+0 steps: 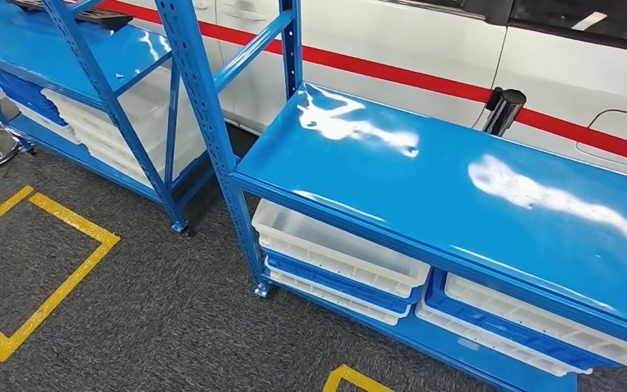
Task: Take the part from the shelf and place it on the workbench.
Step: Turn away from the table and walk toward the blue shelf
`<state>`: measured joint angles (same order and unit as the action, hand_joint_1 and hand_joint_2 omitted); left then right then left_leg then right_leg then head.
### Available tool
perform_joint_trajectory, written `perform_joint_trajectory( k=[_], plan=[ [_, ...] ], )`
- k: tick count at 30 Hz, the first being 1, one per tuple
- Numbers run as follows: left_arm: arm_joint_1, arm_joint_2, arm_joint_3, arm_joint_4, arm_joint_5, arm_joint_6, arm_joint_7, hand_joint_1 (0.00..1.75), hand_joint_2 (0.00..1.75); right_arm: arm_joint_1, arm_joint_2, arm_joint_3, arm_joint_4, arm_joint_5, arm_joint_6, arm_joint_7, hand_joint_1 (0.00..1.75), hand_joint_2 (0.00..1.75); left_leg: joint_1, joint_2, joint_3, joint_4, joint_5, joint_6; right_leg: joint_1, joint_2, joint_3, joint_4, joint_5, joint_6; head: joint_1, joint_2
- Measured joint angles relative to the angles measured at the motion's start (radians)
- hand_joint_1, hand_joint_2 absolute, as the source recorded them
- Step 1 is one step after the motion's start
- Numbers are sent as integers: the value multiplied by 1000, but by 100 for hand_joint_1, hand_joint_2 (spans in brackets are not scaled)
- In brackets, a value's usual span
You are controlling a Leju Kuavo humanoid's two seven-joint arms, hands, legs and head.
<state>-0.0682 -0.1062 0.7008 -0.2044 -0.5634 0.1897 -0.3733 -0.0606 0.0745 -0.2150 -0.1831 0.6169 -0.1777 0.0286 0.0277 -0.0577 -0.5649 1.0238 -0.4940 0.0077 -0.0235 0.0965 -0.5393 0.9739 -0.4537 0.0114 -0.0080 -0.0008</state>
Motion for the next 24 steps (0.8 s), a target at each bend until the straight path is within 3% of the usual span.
perform_joint_trajectory(
  k=[1,3,5,7,8,9,11,13,14,16,18,20,22,23,24],
  plan=[
    [-1,0,0,0,-1,1,1,0,0,2,0,-2,0,0,0,-1,0,0,0,6,6,-5,16,11,3,6,-4,1,-2,8,0,0],
    [-4,-2,0,0,-3,2,2,0,0,5,-1,-4,0,0,-1,-2,0,0,0,27,19,-19,35,29,5,-19,-21,35,-20,14,4,0],
    [-7,-3,0,0,-4,3,2,0,0,4,-2,-7,0,0,-1,-2,0,0,-5,52,25,-27,39,40,5,-67,-80,147,-72,5,10,0],
    [-6,-3,0,0,-5,5,2,0,0,4,-2,-9,0,0,-1,-3,0,0,-12,76,24,-27,35,46,3,-84,-153,277,-120,2,13,0],
    [-6,-3,0,0,-5,7,2,0,0,6,-2,-10,0,0,-1,-3,0,0,-14,86,25,-27,33,47,2,-87,-169,302,-123,7,13,0],
    [-6,-3,0,0,-6,7,2,0,0,9,-3,-11,0,0,-1,-3,0,0,-16,96,27,-27,31,47,2,-90,-162,285,-110,15,14,0],
    [-6,-5,0,0,-6,8,2,0,0,13,-4,-13,0,-1,-2,-3,0,0,-18,114,33,-26,25,41,2,-119,-96,147,-52,28,16,0],
    [-6,-6,0,0,-7,8,2,0,0,10,-5,-15,0,-2,-2,-3,0,0,-24,132,41,-25,15,30,9,-160,-38,32,-8,26,17,0],
    [-7,-6,0,0,-7,8,2,0,0,8,-5,-17,0,-2,-2,-3,0,0,-26,141,46,-25,10,24,13,-169,-31,13,0,19,16,0],
    [-9,-6,0,0,-7,8,2,0,0,6,-5,-18,0,-2,-2,-3,0,0,-25,159,54,-28,3,10,15,-149,-30,11,3,2,14,0],
    [-11,-6,0,-1,-7,9,2,0,0,8,-5,-19,0,-2,-2,-3,0,0,-19,138,53,-9,-17,-4,3,-125,-21,5,7,-12,11,0],
    [-11,-6,0,-1,-7,9,2,0,0,8,-4,-19,0,-2,-2,-3,0,0,-13,86,12,86,-75,-15,-5,-103,-13,1,9,-22,6,0],
    [-9,-6,0,-1,-7,9,2,0,0,7,-3,-19,0,-2,-2,-3,0,0,-11,62,-60,222,-131,-19,0,-76,-11,2,8,-27,5,0],
    [-9,-6,0,-1,-7,9,2,0,0,7,-2,-19,0,-2,-2,-3,0,0,-10,60,-86,260,-134,-20,3,-62,-9,2,7,-28,5,0],
    [-8,-6,0,-1,-7,9,2,0,0,8,-2,-19,0,-2,-2,-3,0,0,-10,58,-95,260,-114,-17,6,-47,-6,3,6,-29,5,0]
  ],
)
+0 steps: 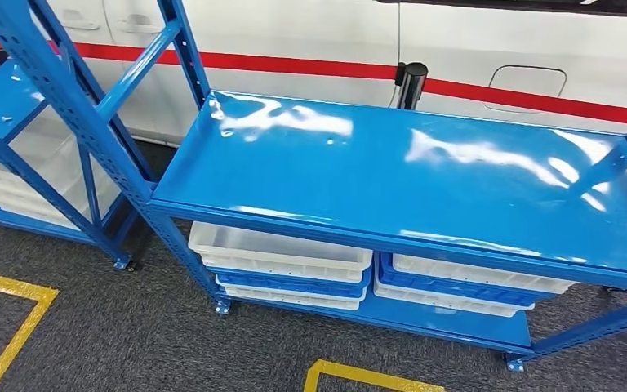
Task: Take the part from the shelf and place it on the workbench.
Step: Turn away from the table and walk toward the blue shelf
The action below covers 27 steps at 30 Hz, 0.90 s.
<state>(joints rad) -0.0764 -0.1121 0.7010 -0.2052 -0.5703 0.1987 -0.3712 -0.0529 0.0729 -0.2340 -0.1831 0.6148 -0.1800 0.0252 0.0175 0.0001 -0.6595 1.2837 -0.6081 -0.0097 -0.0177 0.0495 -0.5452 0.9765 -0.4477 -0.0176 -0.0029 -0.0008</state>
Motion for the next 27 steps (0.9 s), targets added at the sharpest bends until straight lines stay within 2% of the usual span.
perform_joint_trajectory(
  k=[1,2,3,4,5,6,7,8,10,12,13,14,15,16,17,18,19,20,21,23,24,25,27],
  plan=[
    [0,0,0,0,0,0,0,0,0,1,0,0,0,0,0,0,0,0,0,-5,11,-43,41,5,2,15,5,0,-1,-1,0,0],
    [0,0,0,0,0,0,0,0,0,1,1,0,0,0,0,0,0,0,-1,-20,34,-112,90,13,3,30,9,-1,-3,-2,0,0],
    [0,3,0,0,0,0,0,0,0,1,3,0,0,0,0,0,0,0,0,-43,58,-177,128,24,6,43,12,-1,-5,-1,2,0],
    [1,4,0,0,0,0,0,0,0,0,5,0,0,0,0,0,0,0,-2,-63,78,-230,153,35,6,56,12,-1,-6,1,4,0],
    [1,6,0,0,0,0,1,0,0,0,7,0,0,0,0,0,0,0,-4,-78,89,-258,160,45,4,67,9,-1,-6,5,4,0],
    [0,8,0,0,0,0,1,0,0,0,9,0,0,0,0,0,0,0,-6,-80,93,-266,157,53,3,78,6,-2,-5,11,4,0],
    [-2,7,0,0,0,1,2,0,0,0,9,0,0,0,0,0,0,0,-9,-70,99,-276,158,59,2,88,3,-7,-3,18,2,0],
    [-3,6,0,0,0,1,2,0,0,2,9,0,0,0,-1,0,0,0,-8,-58,108,-291,163,63,3,85,1,-8,-2,23,0,0],
    [-4,5,0,0,0,0,2,0,0,4,7,-1,0,0,-1,0,0,0,-3,-33,130,-326,177,73,10,37,-23,34,-23,23,5,0],
    [-3,4,0,0,0,0,2,0,0,1,5,-1,0,0,-1,0,0,0,-2,-6,140,-342,182,77,8,-20,-87,153,-72,18,11,0],
    [-2,4,0,0,0,0,2,0,0,-1,4,-1,0,0,-1,0,0,0,-3,9,141,-342,181,76,4,-31,-124,219,-93,21,14,0],
    [-2,4,0,0,0,0,3,0,0,-1,3,-2,0,0,-1,0,0,0,-3,23,141,-341,178,73,-2,-36,-149,261,-102,28,14,0],
    [-2,3,0,0,0,0,3,0,0,-1,2,-2,0,0,-1,0,0,0,-2,35,142,-341,176,69,-8,-41,-156,267,-97,39,14,0],
    [-2,2,0,0,0,0,3,0,0,1,0,-2,0,0,-1,0,0,0,0,47,144,-339,173,65,-14,-48,-140,232,-75,53,15,0],
    [-2,2,0,0,0,-1,3,0,0,2,-2,-2,0,0,-1,0,0,0,2,58,147,-336,168,58,-20,-63,-105,163,-46,67,15,0],
    [-2,1,0,0,0,-1,3,0,0,1,-2,-3,0,0,-1,0,0,0,2,68,147,-330,162,49,-23,-86,-68,90,-20,76,17,0],
    [-2,2,0,0,0,-1,3,0,0,-1,-2,-3,0,0,-1,0,0,0,0,78,148,-321,155,39,-23,-103,-37,34,0,77,17,0],
    [-2,2,0,0,2,0,3,0,0,-3,-1,-3,0,1,-2,-1,0,0,-2,86,148,-314,149,31,-22,-114,-20,3,11,73,16,0],
    [-3,2,1,0,5,2,3,0,0,-4,0,-4,0,1,-3,-2,0,0,-4,93,150,-308,146,25,-20,-115,-16,-2,14,66,14,0],
    [-4,2,2,0,12,7,1,0,0,-3,0,-5,0,3,-6,-4,0,0,1,97,153,-301,141,17,-23,-96,-19,3,17,54,8,0],
    [-3,1,2,0,15,9,-1,0,0,-2,1,-5,0,4,-7,-4,0,0,6,84,150,-291,127,13,-25,-90,-22,3,19,48,7,0],
    [-2,0,3,0,16,9,-3,0,0,-2,1,-6,0,4,-8,-4,0,0,10,63,140,-264,101,9,-27,-85,-25,3,23,40,6,0],
    [2,-1,7,0,18,10,-6,0,0,-4,2,-6,0,4,-8,-4,0,0,13,18,96,-154,19,5,-22,-75,-35,2,31,26,3,0]
  ],
)
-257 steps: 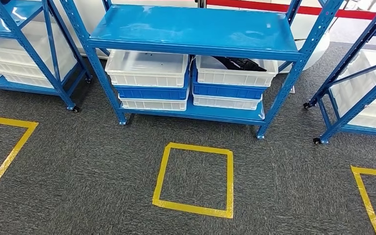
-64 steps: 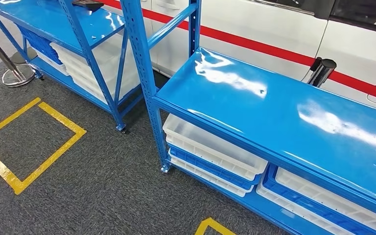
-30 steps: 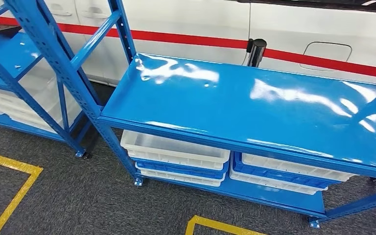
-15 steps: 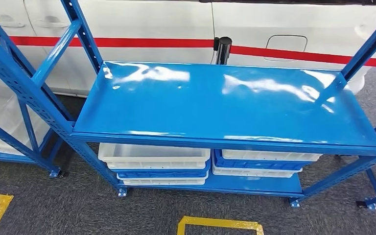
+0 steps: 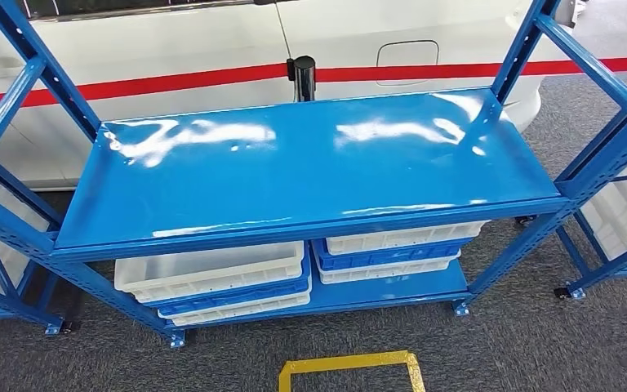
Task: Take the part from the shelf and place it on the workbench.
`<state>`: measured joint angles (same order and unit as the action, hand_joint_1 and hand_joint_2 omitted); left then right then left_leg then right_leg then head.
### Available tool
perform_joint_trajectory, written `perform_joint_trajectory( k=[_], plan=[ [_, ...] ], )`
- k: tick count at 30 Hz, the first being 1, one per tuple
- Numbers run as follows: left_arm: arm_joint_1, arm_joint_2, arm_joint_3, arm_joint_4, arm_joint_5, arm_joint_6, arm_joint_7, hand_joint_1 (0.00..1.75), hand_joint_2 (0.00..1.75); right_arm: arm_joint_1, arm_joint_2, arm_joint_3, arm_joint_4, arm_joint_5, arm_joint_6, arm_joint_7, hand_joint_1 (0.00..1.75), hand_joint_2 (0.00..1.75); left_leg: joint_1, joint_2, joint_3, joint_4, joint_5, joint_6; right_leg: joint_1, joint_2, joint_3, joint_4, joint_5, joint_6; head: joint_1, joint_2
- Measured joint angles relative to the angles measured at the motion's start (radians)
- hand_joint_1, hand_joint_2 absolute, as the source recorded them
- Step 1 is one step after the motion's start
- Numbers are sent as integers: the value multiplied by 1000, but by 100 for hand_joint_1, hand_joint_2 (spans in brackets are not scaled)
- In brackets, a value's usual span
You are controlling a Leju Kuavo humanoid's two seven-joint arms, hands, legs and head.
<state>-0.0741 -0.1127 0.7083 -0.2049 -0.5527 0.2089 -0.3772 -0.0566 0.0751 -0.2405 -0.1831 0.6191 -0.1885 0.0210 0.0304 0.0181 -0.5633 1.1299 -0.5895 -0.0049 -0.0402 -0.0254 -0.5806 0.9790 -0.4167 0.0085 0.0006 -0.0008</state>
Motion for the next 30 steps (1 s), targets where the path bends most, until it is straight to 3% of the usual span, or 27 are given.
perform_joint_trajectory(
  k=[2,3,4,7,8,10,12,13,14,16,17,18,19,20,21,23,24,25,27,28,29,30],
  plan=[
    [4,0,5,0,0,0,0,0,0,0,2,0,0,0,0,0,0,0,0,-14,-44,116,-61,2,9,9,-13,0,8,-11,-2,0],
    [5,0,6,0,0,0,0,0,0,1,2,-1,0,0,0,0,0,0,0,-15,-46,132,-63,5,13,14,-19,1,13,-13,-2,0],
    [6,0,7,0,0,0,0,0,0,2,2,-1,0,0,0,0,0,0,0,-15,-28,111,-46,9,16,18,-24,1,18,-14,-2,0],
    [3,1,8,0,0,0,-1,0,0,1,5,-1,0,0,0,0,0,0,-8,-20,88,-86,32,33,22,28,-34,0,36,-7,-1,0],
    [2,2,8,0,0,0,-1,0,0,0,6,-2,0,0,0,1,0,0,-13,-21,109,-128,44,39,22,30,-35,-1,42,-2,0,0],
    [1,2,9,0,0,0,-2,0,0,0,9,-2,0,0,-1,1,0,0,-24,-19,107,-143,54,49,20,30,-36,-8,57,13,1,0],
    [0,2,9,0,0,0,-2,0,0,1,9,-2,0,0,-1,1,0,0,-27,-15,97,-158,82,63,20,29,-43,-12,64,26,0,0],
    [0,2,9,0,0,0,-2,0,0,2,9,-2,0,0,-1,1,0,0,-26,-13,89,-167,101,71,21,29,-54,3,46,24,1,0],
    [-1,1,9,0,0,0,-2,0,0,2,8,-2,1,0,-1,1,0,0,-24,-10,78,-175,119,76,22,29,-72,41,9,17,3,0],
    [0,1,9,0,0,0,-2,0,0,1,7,-2,1,0,-1,1,0,0,-25,-7,49,-178,144,81,20,29,-114,173,-91,4,7,0],
    [0,1,9,0,0,0,-2,0,0,2,7,-2,1,0,-1,1,0,0,-26,-5,34,-177,155,79,19,28,-127,241,-123,6,8,0],
    [0,1,9,0,0,-1,-2,0,0,2,6,-2,1,0,-1,1,0,0,-27,-3,18,-176,166,78,18,28,-127,286,-133,15,8,0],
    [0,0,9,0,0,-1,-2,0,0,1,6,-2,1,0,-2,1,0,0,-27,-2,5,-175,178,75,18,28,-110,298,-124,26,9,0],
    [0,0,9,0,0,-1,-2,0,0,1,4,-2,1,0,-2,1,0,0,-27,0,-8,-173,188,72,17,28,-74,272,-104,37,9,0],
    [0,-1,9,0,0,0,-2,0,0,0,4,-2,1,1,-2,1,0,0,-28,1,-20,-169,197,67,17,26,-20,211,-87,44,9,0],
    [0,-1,9,0,0,0,-2,0,0,-3,2,-2,0,3,-2,1,0,0,-32,2,-42,-155,212,57,20,24,99,52,-88,41,10,0],
    [0,-1,10,0,0,1,-2,0,0,-4,2,-2,-1,4,-3,1,0,0,-35,3,-50,-148,219,51,23,23,134,-5,-99,36,10,0],
    [0,-1,10,0,0,2,-3,0,0,-4,2,-2,-1,5,-3,1,0,0,-37,3,-56,-143,226,46,27,24,147,-33,-108,31,9,0],
    [1,-1,11,0,0,4,-3,0,0,-2,3,-3,-1,6,-3,1,0,0,-33,2,-65,-135,231,38,19,23,132,-35,-105,18,7,0],
    [2,-1,12,0,0,5,-3,0,0,0,3,-3,0,7,-3,1,0,0,-30,-1,-72,-120,211,33,14,22,126,-33,-99,6,6,0],
    [4,-1,12,1,0,6,-3,0,0,1,2,-3,0,8,-3,1,0,0,-25,-5,-82,-88,172,27,9,20,118,-34,-90,-7,3,0],
    [5,0,13,1,0,7,-3,0,0,1,2,-3,0,9,-3,1,0,0,-23,-8,-88,-72,150,24,7,19,115,-34,-86,-14,1,0]
  ],
)
